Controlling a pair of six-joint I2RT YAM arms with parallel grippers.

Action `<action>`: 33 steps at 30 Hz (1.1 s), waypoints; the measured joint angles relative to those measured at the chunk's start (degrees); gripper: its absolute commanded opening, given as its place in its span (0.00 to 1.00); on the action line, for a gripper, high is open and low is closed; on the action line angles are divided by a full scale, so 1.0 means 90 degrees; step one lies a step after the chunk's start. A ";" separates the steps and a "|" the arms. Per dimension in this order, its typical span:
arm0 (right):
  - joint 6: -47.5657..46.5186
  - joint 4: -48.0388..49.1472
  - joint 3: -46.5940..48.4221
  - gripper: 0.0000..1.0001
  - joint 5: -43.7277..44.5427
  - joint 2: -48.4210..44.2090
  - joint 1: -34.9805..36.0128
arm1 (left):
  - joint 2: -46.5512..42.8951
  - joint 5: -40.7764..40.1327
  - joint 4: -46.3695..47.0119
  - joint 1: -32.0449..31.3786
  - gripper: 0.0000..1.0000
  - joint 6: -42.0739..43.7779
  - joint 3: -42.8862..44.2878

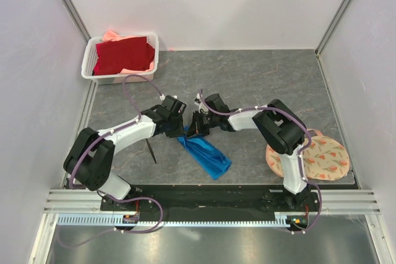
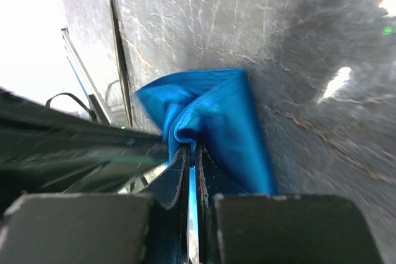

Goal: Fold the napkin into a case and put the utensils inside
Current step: Grasp the top corner of the smaller rectangle folded napkin from the folded napkin.

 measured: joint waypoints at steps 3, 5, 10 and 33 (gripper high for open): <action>0.0143 0.0306 -0.0070 0.08 -0.0005 0.0160 0.0092 | -0.0092 0.0228 0.0197 0.0019 0.02 -0.0114 -0.0097; 0.0204 0.0461 -0.0080 0.11 -0.0066 0.0243 0.0109 | -0.0119 0.0279 0.0296 0.0032 0.02 -0.0204 -0.0177; 0.0211 0.0510 -0.0097 0.26 -0.0131 0.0250 0.0068 | -0.0192 0.0403 0.0449 0.0124 0.02 -0.0430 -0.0338; -0.0172 0.0012 -0.0289 0.05 -0.0034 -0.0333 -0.0119 | -0.0549 0.0520 0.0527 0.0185 0.02 -0.0512 -0.0682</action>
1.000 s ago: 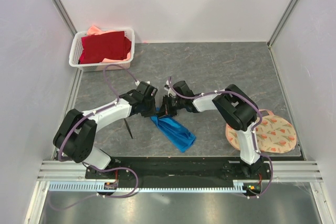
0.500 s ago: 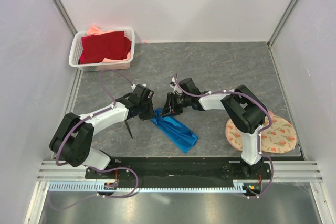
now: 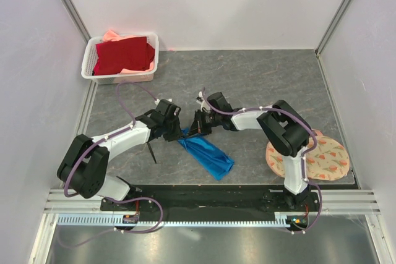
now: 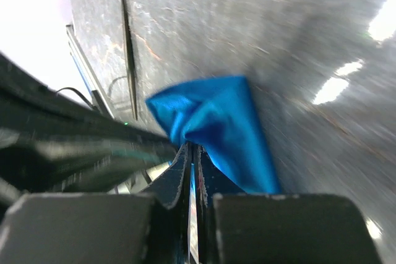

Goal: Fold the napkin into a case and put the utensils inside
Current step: Grasp the top corner of the smaller rectangle folded napkin from the folded napkin.

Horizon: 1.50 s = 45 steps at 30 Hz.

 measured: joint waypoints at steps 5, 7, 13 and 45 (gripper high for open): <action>0.0304 0.0403 0.0238 0.09 0.0005 0.0525 0.0347 | 0.0000 0.0092 0.0034 0.0015 0.02 0.0000 -0.0002; 0.0449 0.0600 0.0238 0.11 -0.0085 0.0663 0.0406 | 0.0000 0.0085 0.0015 0.0012 0.02 0.0000 -0.0002; 0.0478 0.0644 0.0175 0.34 -0.0158 0.0600 0.0231 | 0.0022 0.0090 0.0027 0.0121 0.02 -0.0005 0.0007; 0.0452 0.0755 0.0345 0.14 -0.0219 0.0804 0.0396 | 0.0070 0.0398 0.0073 0.0250 0.02 -0.0024 -0.0027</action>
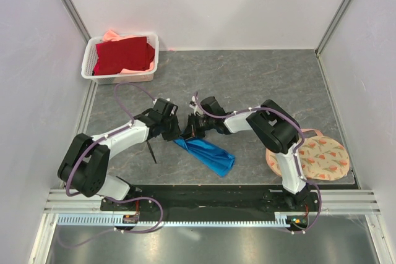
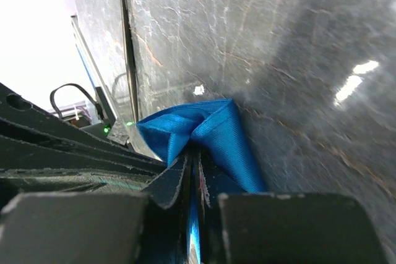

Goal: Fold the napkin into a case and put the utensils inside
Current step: Grasp the top corner of the smaller rectangle folded napkin from the folded napkin.

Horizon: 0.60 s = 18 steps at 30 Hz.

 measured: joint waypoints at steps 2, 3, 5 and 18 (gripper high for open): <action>-0.0107 -0.0160 -0.0010 0.18 0.0053 -0.0083 -0.0066 | 0.0024 0.0015 0.0039 -0.0002 0.02 -0.0007 0.0005; -0.0189 -0.0272 -0.0034 0.20 0.0097 -0.0158 -0.0102 | 0.0044 0.0022 0.0068 -0.0005 0.02 -0.0017 0.0015; -0.0367 -0.0529 -0.0124 0.25 0.0170 -0.0357 -0.0221 | 0.0109 0.0024 0.0119 -0.0007 0.02 -0.0022 0.0024; -0.0935 -0.1158 -0.0364 0.21 0.0291 -0.1069 -0.0668 | 0.0391 -0.0024 0.0019 -0.0007 0.02 -0.0019 0.0175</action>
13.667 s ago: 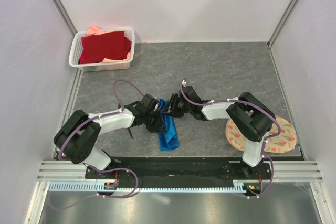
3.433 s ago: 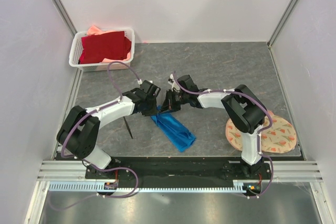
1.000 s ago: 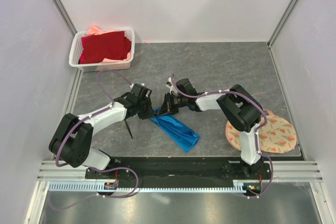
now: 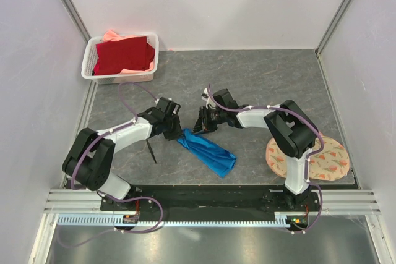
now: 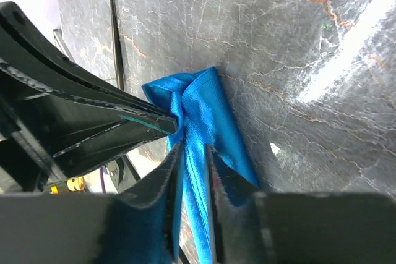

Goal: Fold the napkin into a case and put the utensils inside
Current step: Grasp the top corner of the smaller rectangle folded napkin from the folded napkin.

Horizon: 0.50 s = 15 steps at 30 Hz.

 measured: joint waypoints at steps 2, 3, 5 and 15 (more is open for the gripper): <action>0.0012 0.0010 0.0000 0.16 0.0000 0.0029 0.0024 | 0.0002 0.0000 -0.0002 0.0000 0.02 0.0000 0.0034; 0.0015 0.0036 0.0005 0.12 -0.0005 0.0061 0.0046 | 0.0002 0.0000 -0.0002 0.0000 0.02 0.0002 0.0041; 0.0068 0.0100 0.0044 0.10 -0.0010 0.0194 0.0126 | 0.0002 0.0002 -0.0005 0.0000 0.02 0.0000 0.0041; 0.1037 0.0981 0.0491 0.04 -0.0223 0.1115 0.0522 | 0.0119 0.0010 -0.0192 0.0170 0.02 0.0000 0.0197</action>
